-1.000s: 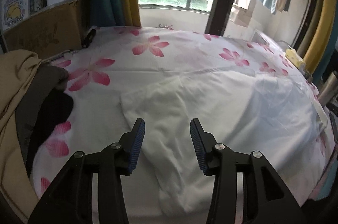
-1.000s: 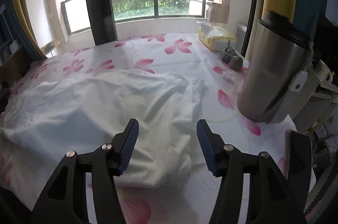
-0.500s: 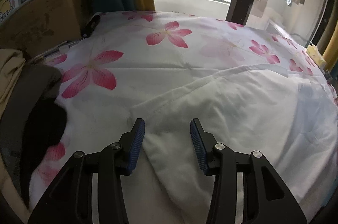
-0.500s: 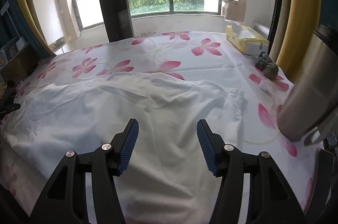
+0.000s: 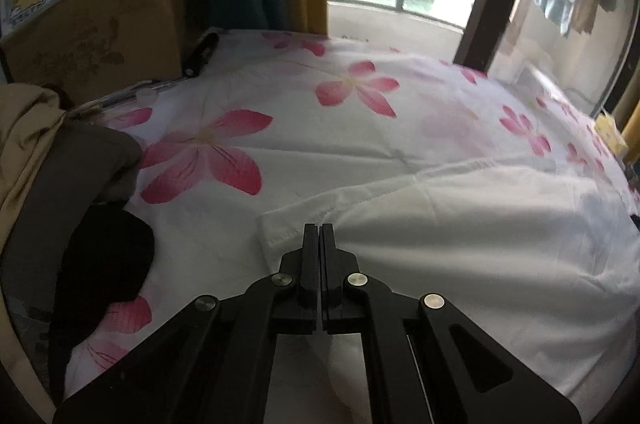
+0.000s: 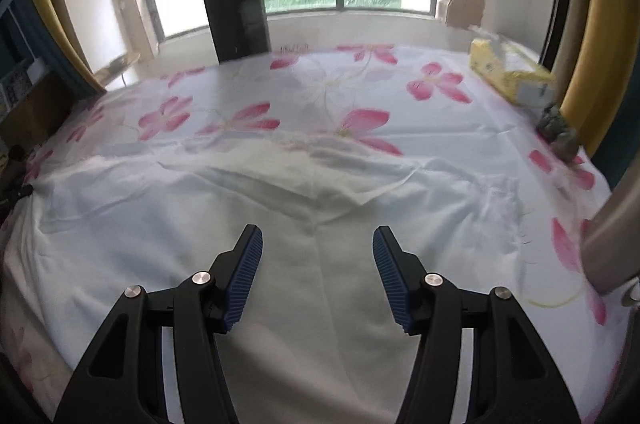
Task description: Fold large clothes
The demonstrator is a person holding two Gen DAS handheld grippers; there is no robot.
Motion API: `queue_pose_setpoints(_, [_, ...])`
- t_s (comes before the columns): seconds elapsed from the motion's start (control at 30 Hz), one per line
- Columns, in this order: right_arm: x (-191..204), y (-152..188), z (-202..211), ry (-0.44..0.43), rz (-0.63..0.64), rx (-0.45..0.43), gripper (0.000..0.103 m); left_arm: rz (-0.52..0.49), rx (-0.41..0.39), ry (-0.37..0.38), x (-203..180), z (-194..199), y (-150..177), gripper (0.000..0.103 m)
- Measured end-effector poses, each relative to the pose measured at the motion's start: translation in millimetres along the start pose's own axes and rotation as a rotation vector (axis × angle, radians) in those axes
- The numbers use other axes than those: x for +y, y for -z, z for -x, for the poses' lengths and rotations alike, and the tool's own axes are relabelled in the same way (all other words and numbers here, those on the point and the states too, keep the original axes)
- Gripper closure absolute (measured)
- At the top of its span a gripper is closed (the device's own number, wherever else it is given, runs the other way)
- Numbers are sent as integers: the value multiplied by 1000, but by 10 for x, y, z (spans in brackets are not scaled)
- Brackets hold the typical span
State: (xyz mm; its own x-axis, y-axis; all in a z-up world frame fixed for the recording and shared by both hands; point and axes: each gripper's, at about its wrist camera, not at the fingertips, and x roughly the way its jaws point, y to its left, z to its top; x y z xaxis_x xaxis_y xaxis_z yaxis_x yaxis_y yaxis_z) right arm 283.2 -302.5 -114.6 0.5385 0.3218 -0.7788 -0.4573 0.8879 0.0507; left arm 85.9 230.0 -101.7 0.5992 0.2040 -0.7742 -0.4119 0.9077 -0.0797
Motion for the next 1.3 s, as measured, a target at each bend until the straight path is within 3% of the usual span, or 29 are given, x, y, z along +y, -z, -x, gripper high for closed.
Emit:
queue_pose_setpoints(0.03, [-6,-1,-36,2,-7,10,45,-9,1,-6,-32,19,-3,102])
queue_pose_setpoints(0.1, [-21,-8,-61,1,-21,13,45,-1,-10,-3,-84,79,-15,87])
queue_pose_setpoints(0.13, [-24,-15,-61,3,-24,13,45,4,-17,0,-117,115,-23,65])
queue_pose_setpoints(0.17, [-21,-25,-53,7,-24,10,45,10,-36,9,-163,172,-33,53])
queue_pose_setpoints(0.33, [109,-141,16,-51,16,-26,45,-51,-89,111,-549,382,-93,53])
queue_pose_setpoints(0.47, [256,-202,-107,-73,61,6,45,-111,-74,246,-973,376,-64,53])
queue_pose_setpoints(0.57, [293,-170,-211,-62,71,36,44,-154,-35,305,-1224,297,22,53])
queue_pose_setpoints(0.73, [162,-68,-209,6,58,49,30,-189,81,295,-1404,31,207,51])
queue_pose_setpoints(0.97, [-9,22,82,67,28,-6,30,-167,22,252,-1375,228,207,48])
queue_pose_setpoints(1.2, [382,135,427,-67,129,-81,30,-276,-46,396,-1851,534,263,48])
queue_pose_setpoints(1.3, [682,224,469,-50,249,-99,29,-273,-8,486,-2053,510,344,37])
